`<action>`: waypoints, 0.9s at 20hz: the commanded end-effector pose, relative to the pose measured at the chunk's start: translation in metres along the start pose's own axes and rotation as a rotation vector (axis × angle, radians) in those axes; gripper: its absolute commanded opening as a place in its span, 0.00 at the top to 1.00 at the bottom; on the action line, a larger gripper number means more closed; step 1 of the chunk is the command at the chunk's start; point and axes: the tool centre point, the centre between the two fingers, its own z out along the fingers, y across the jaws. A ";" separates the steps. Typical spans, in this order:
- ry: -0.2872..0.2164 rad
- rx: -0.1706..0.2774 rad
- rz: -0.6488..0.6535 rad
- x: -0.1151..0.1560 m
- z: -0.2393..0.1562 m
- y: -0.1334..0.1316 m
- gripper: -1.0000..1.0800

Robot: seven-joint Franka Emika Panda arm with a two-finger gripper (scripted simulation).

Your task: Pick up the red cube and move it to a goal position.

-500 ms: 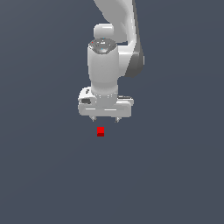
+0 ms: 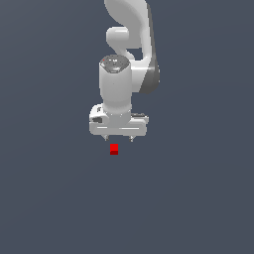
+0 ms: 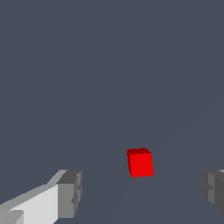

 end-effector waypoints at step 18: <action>-0.090 0.013 -0.081 -0.052 0.153 0.033 0.04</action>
